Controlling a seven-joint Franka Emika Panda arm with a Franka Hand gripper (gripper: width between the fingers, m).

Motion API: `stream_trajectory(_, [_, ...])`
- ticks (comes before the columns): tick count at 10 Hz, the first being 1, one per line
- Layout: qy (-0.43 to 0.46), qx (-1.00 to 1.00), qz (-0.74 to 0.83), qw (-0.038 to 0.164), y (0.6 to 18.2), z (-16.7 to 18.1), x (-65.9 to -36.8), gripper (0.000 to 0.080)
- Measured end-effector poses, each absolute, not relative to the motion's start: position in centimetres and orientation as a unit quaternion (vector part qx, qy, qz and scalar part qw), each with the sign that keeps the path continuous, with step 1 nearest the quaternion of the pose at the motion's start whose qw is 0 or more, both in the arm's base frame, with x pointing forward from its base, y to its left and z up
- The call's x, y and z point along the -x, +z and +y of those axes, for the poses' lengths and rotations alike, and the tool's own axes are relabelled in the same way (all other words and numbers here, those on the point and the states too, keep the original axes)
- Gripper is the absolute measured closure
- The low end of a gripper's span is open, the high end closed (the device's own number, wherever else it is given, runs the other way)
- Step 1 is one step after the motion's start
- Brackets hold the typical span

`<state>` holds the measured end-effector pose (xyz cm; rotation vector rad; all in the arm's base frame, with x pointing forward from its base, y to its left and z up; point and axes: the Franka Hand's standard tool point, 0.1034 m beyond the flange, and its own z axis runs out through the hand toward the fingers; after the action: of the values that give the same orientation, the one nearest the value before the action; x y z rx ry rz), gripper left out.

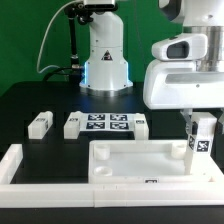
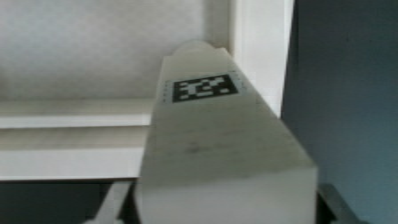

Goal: Assemble desk

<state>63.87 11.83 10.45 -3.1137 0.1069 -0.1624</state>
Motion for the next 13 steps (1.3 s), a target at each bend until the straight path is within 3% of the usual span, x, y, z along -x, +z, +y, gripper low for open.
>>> stream_trajectory(6, [-0.059, 0.916, 0.394, 0.040, 10.5, 10.7, -64.3, 0.0500])
stream_trajectory(8, [-0.047, 0.837, 0.540, 0.071, 10.3, 10.2, -64.3, 0.0499])
stream_trajectory(10, [-0.034, 0.785, 0.613, 0.082, 10.3, 10.1, -64.2, 0.0499])
stream_trajectory(11, [-0.033, 0.781, 0.618, 0.082, 10.3, 10.1, -64.2, 0.0423])
stream_trajectory(12, [-0.033, 0.783, 0.616, 0.082, 10.2, 10.1, -64.1, 0.0423])
stream_trajectory(13, [-0.035, 0.804, 0.588, 0.079, 10.2, 10.3, -64.1, 0.0286])
